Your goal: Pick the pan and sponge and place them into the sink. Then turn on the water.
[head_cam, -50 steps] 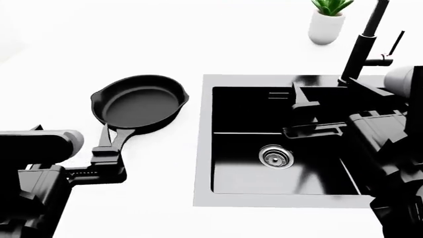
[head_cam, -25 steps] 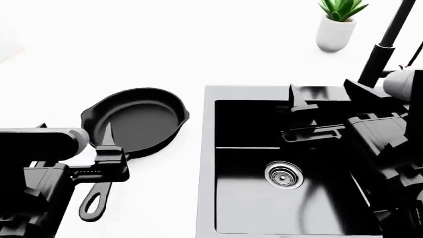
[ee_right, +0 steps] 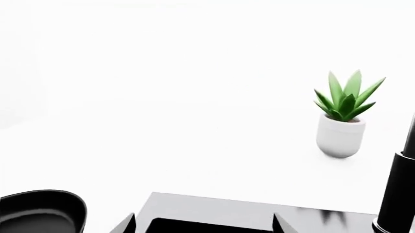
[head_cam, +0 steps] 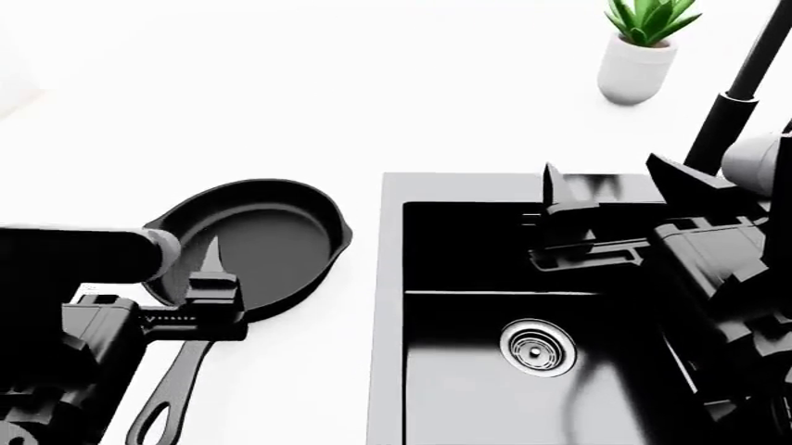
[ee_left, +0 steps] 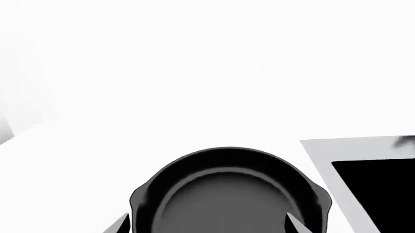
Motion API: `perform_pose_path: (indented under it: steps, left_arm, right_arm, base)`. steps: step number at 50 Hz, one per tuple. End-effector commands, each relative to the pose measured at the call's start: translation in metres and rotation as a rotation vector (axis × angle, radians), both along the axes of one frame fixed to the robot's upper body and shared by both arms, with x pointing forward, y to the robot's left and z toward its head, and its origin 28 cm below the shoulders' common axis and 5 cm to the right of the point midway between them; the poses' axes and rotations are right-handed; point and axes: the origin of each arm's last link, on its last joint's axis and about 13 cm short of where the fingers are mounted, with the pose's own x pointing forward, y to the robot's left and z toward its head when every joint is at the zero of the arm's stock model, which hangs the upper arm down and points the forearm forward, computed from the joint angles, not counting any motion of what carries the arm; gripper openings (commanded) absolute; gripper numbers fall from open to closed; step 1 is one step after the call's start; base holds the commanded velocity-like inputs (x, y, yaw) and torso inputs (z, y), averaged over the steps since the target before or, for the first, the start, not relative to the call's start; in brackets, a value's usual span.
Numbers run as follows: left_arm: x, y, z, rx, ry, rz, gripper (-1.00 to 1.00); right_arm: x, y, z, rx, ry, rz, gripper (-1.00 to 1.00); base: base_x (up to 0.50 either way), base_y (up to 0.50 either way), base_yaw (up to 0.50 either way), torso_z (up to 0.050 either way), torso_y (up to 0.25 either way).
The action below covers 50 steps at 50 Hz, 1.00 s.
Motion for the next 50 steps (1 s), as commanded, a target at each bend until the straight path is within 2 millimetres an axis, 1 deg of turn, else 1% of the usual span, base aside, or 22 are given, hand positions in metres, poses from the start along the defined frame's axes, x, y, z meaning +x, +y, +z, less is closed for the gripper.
perform_pose_path:
  steps: [1, 4, 7, 12, 14, 17, 20, 24, 30, 33, 35, 39, 43, 50]
  left_arm:
    - [0.010, 0.011, 0.013, -0.013, 0.183, -0.021, 1.00]
    - [0.017, 0.015, 0.018, -0.042, 0.261, -0.043, 1.00]
    - [0.023, 0.017, 0.019, -0.032, 0.334, -0.050, 1.00]
    - [0.035, 0.019, 0.029, -0.043, 0.484, -0.084, 1.00]
    - [0.035, 0.019, 0.029, -0.020, 0.525, -0.090, 1.00]
    - [0.036, 0.019, 0.038, -0.023, 0.587, -0.101, 1.00]
    - [0.035, 0.021, 0.036, -0.021, 0.639, -0.107, 1.00]
    - [0.037, 0.024, 0.041, -0.026, 0.719, -0.118, 1.00]
    - [0.042, 0.025, 0.056, 0.020, 0.802, -0.111, 1.00]
    - [0.045, 0.023, 0.066, 0.026, 0.821, -0.120, 1.00]
    - [0.047, 0.020, 0.070, 0.060, 0.831, -0.122, 1.00]
    - [0.051, 0.021, 0.071, 0.062, 0.876, -0.133, 1.00]
    - [0.055, 0.023, 0.065, 0.094, 0.917, -0.132, 1.00]
    - [0.059, 0.025, 0.055, 0.036, 0.983, -0.149, 1.00]
  right_arm:
    - [-0.002, -0.002, -0.002, 0.011, 0.026, -0.008, 1.00]
    - [-0.001, -0.003, -0.004, 0.019, 0.031, -0.007, 1.00]
    - [0.000, -0.003, -0.005, 0.023, 0.034, -0.008, 1.00]
    - [0.000, -0.004, -0.005, 0.023, 0.039, -0.011, 1.00]
    - [0.000, -0.004, -0.004, 0.023, 0.041, -0.009, 1.00]
    - [0.000, -0.004, -0.005, 0.029, 0.043, -0.006, 1.00]
    - [0.000, -0.004, -0.006, 0.034, 0.046, -0.006, 1.00]
    - [0.002, -0.004, -0.006, 0.033, 0.051, -0.005, 1.00]
    - [0.004, -0.002, -0.008, 0.034, 0.056, 0.000, 1.00]
    - [0.006, -0.002, -0.009, 0.039, 0.055, 0.003, 1.00]
    - [0.007, -0.002, -0.011, 0.042, 0.059, 0.004, 1.00]
    - [0.008, -0.003, -0.013, 0.048, 0.063, 0.003, 1.00]
    - [0.009, -0.004, -0.016, 0.054, 0.066, 0.001, 1.00]
    - [0.010, -0.005, -0.017, 0.058, 0.069, 0.001, 1.00]
  base:
    - [0.00, 0.00, 0.00, 0.000, 0.000]
    - [0.00, 0.00, 0.00, 0.000, 0.000]
    - [0.00, 0.00, 0.00, 0.000, 0.000]
    - [0.00, 0.00, 0.00, 0.000, 0.000]
    - [0.00, 0.00, 0.00, 0.000, 0.000]
    - [0.00, 0.00, 0.00, 0.000, 0.000]
    - [0.00, 0.00, 0.00, 0.000, 0.000]
    - [0.00, 0.00, 0.00, 0.000, 0.000]
    - [0.00, 0.00, 0.00, 0.000, 0.000]
    - [0.00, 0.00, 0.00, 0.000, 0.000]
    - [0.00, 0.00, 0.00, 0.000, 0.000]
    - [0.00, 0.00, 0.00, 0.000, 0.000]
    - [0.00, 0.00, 0.00, 0.000, 0.000]
    - [0.00, 0.00, 0.00, 0.000, 0.000]
